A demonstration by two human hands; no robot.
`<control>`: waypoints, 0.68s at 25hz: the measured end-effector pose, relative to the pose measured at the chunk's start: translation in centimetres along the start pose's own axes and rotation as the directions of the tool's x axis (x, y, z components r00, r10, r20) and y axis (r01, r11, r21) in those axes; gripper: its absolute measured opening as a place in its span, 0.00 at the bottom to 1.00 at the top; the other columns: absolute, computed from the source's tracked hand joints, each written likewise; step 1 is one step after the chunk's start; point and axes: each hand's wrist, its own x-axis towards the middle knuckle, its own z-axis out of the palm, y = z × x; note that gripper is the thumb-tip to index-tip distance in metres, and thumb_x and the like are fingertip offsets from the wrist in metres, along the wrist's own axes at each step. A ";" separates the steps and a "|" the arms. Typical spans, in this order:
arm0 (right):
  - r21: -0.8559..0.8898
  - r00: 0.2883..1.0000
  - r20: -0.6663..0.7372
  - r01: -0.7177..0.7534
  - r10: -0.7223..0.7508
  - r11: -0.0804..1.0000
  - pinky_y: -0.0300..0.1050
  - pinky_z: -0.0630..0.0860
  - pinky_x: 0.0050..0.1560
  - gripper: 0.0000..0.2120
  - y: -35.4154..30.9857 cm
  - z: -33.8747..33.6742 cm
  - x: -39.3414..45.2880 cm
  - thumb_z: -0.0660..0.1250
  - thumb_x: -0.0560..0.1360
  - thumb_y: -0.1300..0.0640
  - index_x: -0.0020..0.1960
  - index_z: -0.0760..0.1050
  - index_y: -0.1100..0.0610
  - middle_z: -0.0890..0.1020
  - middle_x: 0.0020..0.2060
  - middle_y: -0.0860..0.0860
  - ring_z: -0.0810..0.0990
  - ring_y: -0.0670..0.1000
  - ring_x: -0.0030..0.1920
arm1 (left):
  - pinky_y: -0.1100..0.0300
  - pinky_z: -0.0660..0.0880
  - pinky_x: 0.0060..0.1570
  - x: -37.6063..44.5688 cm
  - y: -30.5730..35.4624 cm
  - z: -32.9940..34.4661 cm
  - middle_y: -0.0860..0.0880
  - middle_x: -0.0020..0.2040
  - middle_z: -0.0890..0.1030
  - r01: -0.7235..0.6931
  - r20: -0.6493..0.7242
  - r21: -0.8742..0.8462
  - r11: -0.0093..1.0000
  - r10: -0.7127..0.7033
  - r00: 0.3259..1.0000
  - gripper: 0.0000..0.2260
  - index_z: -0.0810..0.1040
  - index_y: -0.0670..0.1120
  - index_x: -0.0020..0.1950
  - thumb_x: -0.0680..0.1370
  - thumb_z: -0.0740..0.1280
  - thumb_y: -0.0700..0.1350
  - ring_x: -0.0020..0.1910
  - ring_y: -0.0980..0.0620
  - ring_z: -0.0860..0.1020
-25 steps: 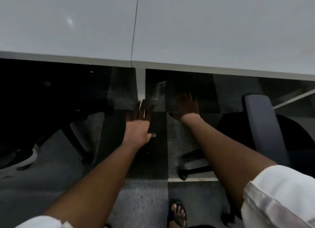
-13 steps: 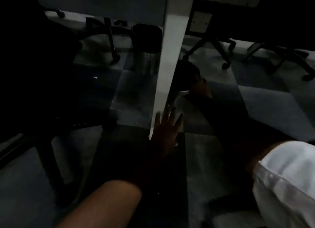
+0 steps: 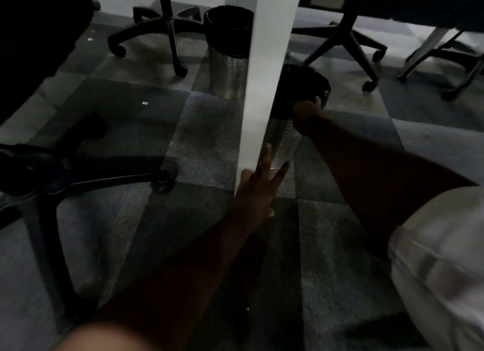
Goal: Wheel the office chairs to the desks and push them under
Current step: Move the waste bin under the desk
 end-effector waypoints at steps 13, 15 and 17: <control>-0.095 0.982 -0.174 0.055 -0.072 0.994 0.55 0.66 0.65 0.20 3.0 -1.7 -14.9 0.65 0.78 0.57 0.69 0.73 0.52 0.83 0.59 0.59 0.78 0.61 0.62 | 0.48 0.66 0.73 -0.9 2.1 -2.0 0.44 0.78 0.64 0.102 -0.003 -0.596 0.796 -0.129 0.992 0.36 0.56 0.48 0.82 0.79 0.72 0.46 0.75 0.44 0.68; -0.104 0.977 -0.206 0.039 -0.060 0.994 0.54 0.65 0.64 0.19 4.0 -1.9 -18.4 0.67 0.78 0.56 0.68 0.75 0.51 0.83 0.57 0.58 0.79 0.60 0.60 | 0.45 0.70 0.70 -1.0 2.8 -3.0 0.44 0.79 0.63 0.120 -0.005 -0.688 0.715 -0.170 0.985 0.36 0.55 0.49 0.82 0.80 0.70 0.50 0.73 0.43 0.70; -0.113 0.967 -0.251 0.019 -0.047 0.993 0.55 0.68 0.61 0.17 4.4 -2.2 -21.7 0.71 0.76 0.57 0.64 0.78 0.52 0.85 0.51 0.58 0.81 0.61 0.55 | 0.47 0.68 0.70 -1.0 3.3 -3.8 0.43 0.81 0.59 0.153 -0.008 -0.737 0.658 -0.235 0.972 0.33 0.53 0.48 0.83 0.83 0.62 0.58 0.74 0.42 0.67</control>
